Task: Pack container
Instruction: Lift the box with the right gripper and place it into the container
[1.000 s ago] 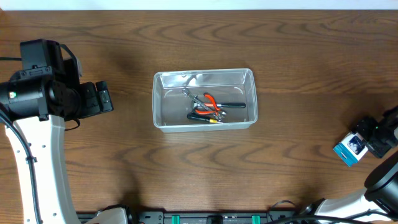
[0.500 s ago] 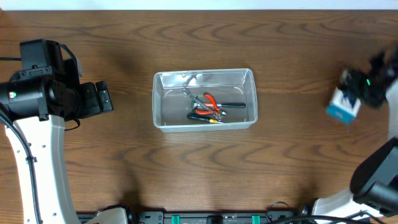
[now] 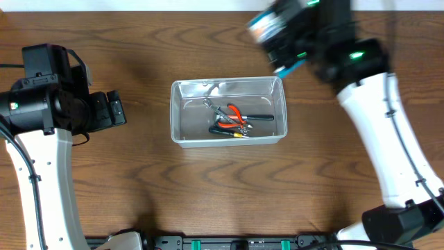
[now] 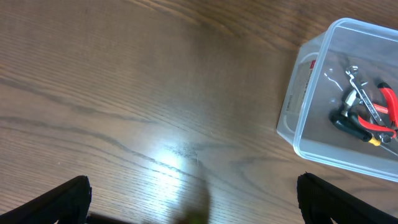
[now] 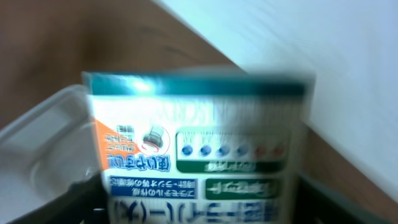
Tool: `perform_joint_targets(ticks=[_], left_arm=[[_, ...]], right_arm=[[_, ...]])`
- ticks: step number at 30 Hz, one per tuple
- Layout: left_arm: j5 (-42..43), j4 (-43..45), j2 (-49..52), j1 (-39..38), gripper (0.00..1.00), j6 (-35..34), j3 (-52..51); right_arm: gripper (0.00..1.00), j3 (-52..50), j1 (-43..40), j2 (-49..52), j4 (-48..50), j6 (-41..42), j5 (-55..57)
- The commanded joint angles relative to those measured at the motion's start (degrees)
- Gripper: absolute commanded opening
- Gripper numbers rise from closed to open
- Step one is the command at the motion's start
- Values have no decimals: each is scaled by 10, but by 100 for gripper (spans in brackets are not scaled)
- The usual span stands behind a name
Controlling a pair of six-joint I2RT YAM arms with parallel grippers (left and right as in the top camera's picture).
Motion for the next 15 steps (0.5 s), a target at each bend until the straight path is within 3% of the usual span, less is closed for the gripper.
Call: perform_joint_targets(ticks=[1,3,9,15], left_arm=[[-7,-3,1,0,98,6,-1],[-7,-3,1,0,98,6,-1],[-7,-3,1,0,98,6,-1],[-7,-3,1,0,98,6,-1]], right_arm=[[94,10,56,10,1,-132,-1],[97,9,79,29,-7,-149,-1],[84,9,101,108,-62,-165,-12],[80,9,102,139,-73,-165,-28]])
